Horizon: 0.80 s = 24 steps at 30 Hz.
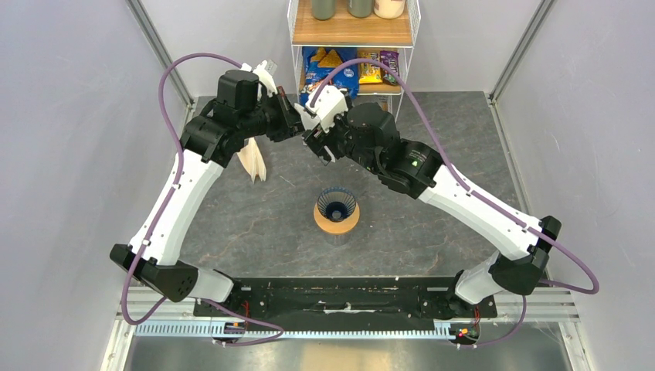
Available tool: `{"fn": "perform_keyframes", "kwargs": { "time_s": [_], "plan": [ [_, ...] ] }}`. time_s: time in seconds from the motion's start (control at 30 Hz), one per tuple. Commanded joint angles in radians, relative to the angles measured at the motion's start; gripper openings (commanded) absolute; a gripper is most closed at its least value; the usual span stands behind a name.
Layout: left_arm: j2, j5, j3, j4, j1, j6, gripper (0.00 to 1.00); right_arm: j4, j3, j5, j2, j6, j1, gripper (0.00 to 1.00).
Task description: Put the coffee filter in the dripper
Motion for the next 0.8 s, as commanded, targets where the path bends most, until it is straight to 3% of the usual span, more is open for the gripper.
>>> {"fn": "perform_keyframes", "kwargs": {
  "time_s": [0.0,0.2,0.43,0.77],
  "plan": [
    [0.004,-0.005,0.006,0.04,-0.004,-0.031,0.02,-0.008,-0.008,-0.043,-0.024,0.012,0.011,0.82],
    [0.001,-0.002,0.001,0.04,-0.004,-0.027,0.02,0.008,-0.018,0.014,-0.021,-0.003,0.013,0.81],
    [0.0,-0.007,-0.014,0.036,-0.004,-0.025,0.02,0.002,-0.008,-0.036,-0.045,0.033,0.013,0.85],
    [0.004,0.014,-0.008,0.046,-0.004,-0.034,0.02,0.008,0.007,0.054,-0.007,-0.056,0.011,0.71]
  ]
}}
